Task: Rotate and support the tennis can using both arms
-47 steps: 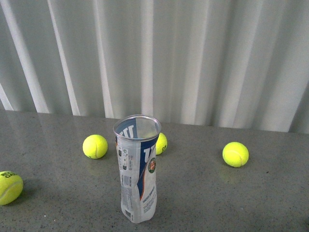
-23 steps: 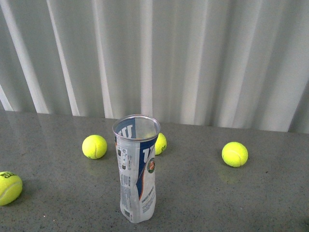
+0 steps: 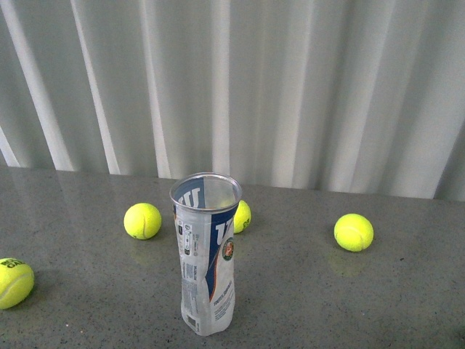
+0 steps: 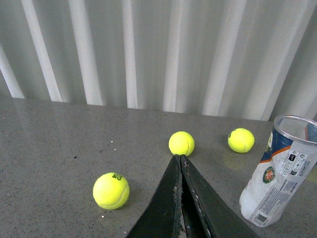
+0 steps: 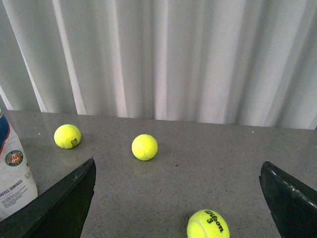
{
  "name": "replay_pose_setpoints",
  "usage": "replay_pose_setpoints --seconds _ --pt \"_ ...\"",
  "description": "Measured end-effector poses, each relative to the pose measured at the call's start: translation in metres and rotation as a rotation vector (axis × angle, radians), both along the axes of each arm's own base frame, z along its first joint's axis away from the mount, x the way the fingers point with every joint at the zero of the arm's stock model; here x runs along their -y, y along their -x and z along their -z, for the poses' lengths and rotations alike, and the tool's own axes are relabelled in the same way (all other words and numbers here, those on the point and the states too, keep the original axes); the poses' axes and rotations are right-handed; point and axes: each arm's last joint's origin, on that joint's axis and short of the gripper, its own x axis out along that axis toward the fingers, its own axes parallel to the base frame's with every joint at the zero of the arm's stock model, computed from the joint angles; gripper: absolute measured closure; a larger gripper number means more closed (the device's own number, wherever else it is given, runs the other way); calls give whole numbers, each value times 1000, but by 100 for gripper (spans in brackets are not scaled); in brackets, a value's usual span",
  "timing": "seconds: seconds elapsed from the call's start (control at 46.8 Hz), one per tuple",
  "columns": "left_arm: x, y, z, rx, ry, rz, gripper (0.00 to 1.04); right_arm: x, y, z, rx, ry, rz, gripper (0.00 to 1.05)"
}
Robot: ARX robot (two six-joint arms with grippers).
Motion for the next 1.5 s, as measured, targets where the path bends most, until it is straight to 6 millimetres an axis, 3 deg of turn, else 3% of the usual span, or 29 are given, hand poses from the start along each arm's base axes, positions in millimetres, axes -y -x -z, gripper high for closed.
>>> replay_pose_setpoints --seconds 0.855,1.068,1.325,1.389,1.496 --pt "0 26 3 -6 0 0 101 0 0 0 0 0 0 7" --pt "0 26 3 -6 0 -1 55 0 0 0 0 0 0 7" --pt "0 26 3 -6 0 -1 14 0 0 0 0 0 0 7" --pt "0 26 3 -6 0 -1 6 0 0 0 0 0 0 7" --pt "0 26 3 -6 0 0 8 0 0 0 0 0 0 7"
